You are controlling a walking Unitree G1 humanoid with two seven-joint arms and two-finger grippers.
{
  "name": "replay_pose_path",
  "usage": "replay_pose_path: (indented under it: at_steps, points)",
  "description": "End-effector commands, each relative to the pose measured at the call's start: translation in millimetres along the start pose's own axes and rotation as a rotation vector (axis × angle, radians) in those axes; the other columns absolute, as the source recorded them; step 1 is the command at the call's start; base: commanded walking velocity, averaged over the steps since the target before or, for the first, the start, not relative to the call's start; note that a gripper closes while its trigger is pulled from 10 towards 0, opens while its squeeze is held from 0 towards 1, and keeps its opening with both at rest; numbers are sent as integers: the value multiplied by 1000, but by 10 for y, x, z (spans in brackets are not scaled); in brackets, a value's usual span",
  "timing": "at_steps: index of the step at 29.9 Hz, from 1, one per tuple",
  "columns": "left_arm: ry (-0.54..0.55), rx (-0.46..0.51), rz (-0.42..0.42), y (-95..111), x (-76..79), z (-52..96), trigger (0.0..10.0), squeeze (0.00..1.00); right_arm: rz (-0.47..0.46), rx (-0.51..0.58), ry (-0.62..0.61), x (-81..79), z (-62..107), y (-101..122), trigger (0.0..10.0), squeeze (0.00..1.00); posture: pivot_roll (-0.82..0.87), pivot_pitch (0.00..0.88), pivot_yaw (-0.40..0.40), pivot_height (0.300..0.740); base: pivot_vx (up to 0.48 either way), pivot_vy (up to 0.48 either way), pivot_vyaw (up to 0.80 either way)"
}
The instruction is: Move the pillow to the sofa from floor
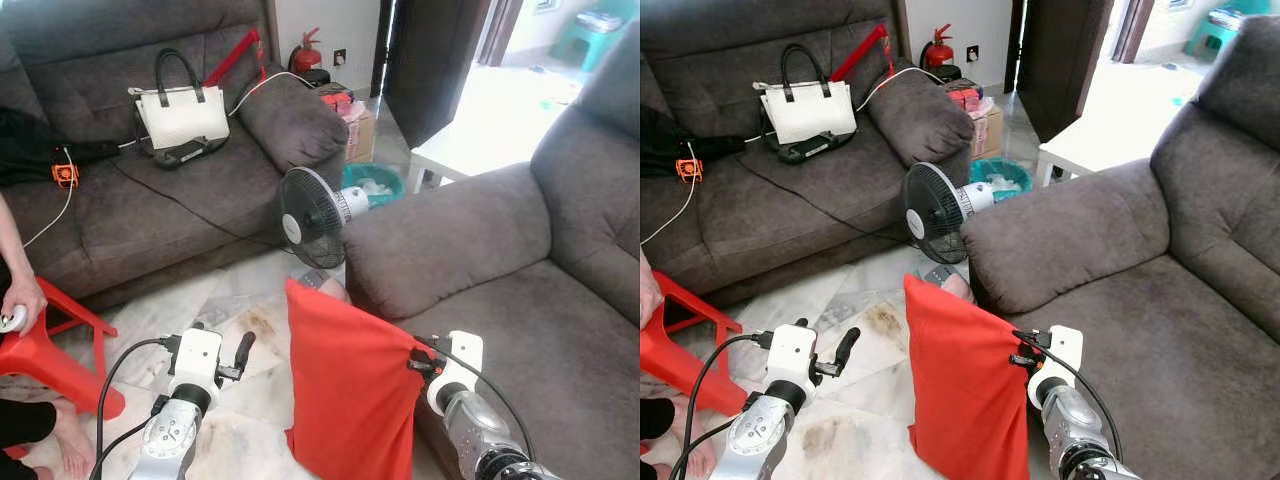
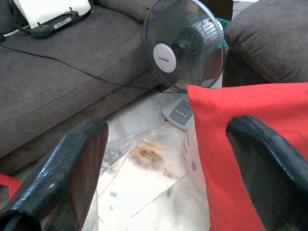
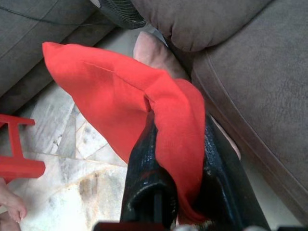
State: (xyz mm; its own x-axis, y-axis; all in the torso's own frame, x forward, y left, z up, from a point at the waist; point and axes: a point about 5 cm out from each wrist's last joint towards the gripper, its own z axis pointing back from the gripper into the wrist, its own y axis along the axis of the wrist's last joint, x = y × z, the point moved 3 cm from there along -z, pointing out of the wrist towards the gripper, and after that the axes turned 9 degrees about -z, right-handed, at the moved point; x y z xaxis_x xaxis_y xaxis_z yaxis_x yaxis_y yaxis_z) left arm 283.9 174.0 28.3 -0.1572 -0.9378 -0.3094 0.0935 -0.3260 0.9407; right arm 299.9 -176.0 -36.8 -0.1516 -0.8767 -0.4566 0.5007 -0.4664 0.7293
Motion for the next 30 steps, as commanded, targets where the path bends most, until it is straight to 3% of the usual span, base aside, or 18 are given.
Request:
replay_pose_path:
  at_steps: [1,12,19,23,30]
  points:
    - [-3,2,-7,0,2,-11,10000,0,25,73,8,-29,-31,206,10000,0,129,23,0,740,0,0,-775]
    - [-15,-11,-22,-32,16,-30,10000,0,25,81,-8,-22,-27,195,10000,0,104,3,11,740,0,-76,-775]
    - [-16,-9,-38,-37,29,-35,10000,0,22,91,-22,-16,-23,183,10000,0,83,0,17,740,0,-337,-775]
    - [-36,-2,-47,-21,75,-50,10000,0,52,238,56,64,244,-67,10000,0,68,0,26,740,0,0,-775]
    - [-55,4,-39,-16,113,-66,10000,0,53,272,37,102,283,-54,10000,0,55,0,34,740,0,-339,-775]
